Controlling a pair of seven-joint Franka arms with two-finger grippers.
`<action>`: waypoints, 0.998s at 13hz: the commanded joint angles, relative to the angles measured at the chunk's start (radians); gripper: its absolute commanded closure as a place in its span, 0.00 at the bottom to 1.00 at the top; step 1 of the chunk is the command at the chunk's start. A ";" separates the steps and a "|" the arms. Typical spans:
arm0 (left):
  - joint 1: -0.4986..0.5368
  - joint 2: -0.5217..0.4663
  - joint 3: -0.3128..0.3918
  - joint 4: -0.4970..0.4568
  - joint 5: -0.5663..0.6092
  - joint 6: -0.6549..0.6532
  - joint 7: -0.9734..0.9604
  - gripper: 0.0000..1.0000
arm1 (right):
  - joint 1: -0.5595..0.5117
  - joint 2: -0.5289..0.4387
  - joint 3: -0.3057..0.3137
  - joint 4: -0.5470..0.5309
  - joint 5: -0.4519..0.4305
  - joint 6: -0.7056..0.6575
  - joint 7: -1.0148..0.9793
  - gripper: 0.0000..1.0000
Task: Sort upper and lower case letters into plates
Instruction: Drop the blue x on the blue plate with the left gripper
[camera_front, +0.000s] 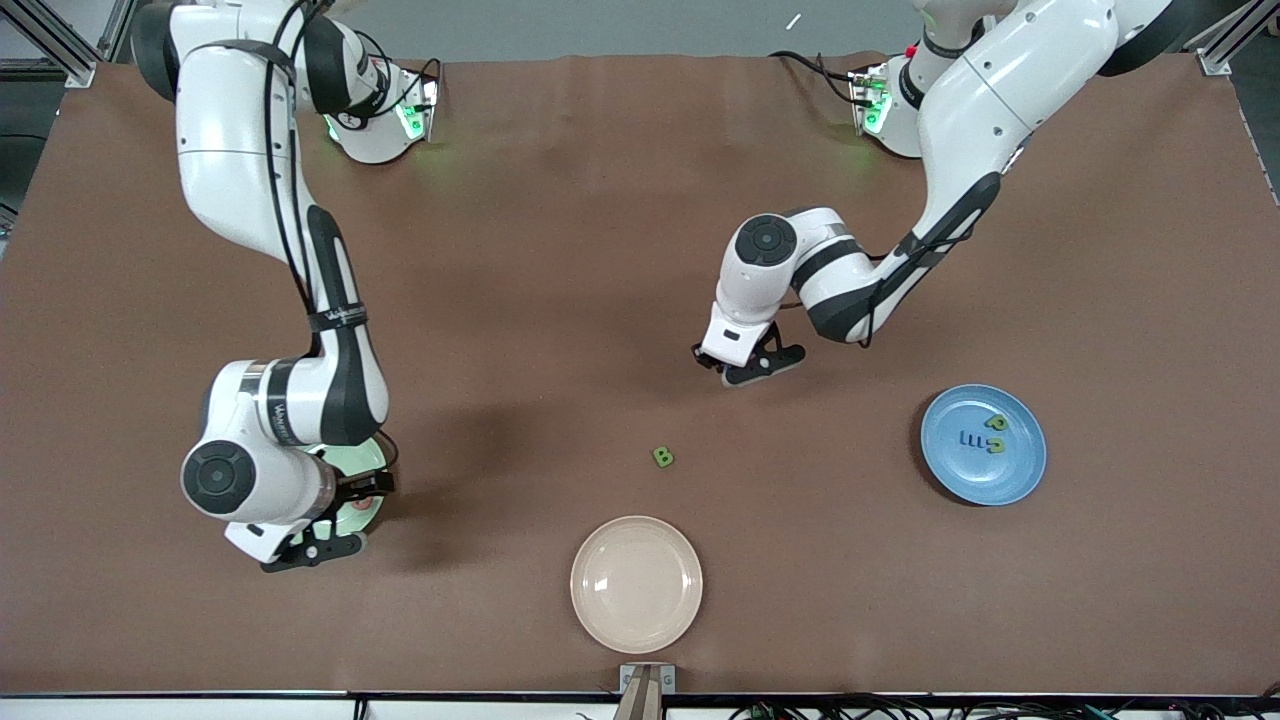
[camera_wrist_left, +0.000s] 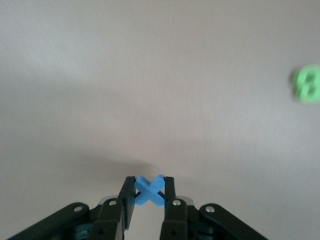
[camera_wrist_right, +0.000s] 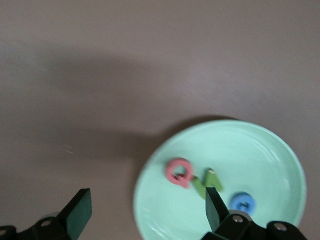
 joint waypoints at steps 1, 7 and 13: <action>0.091 -0.079 -0.008 -0.004 0.001 -0.026 0.012 1.00 | 0.122 -0.020 -0.005 -0.017 0.013 0.042 0.193 0.00; 0.295 -0.093 -0.005 0.111 -0.008 -0.116 0.131 1.00 | 0.386 0.014 0.000 -0.018 0.014 0.297 0.629 0.00; 0.498 -0.048 0.001 0.110 -0.033 -0.148 0.414 1.00 | 0.520 0.134 0.001 -0.017 0.013 0.617 0.726 0.00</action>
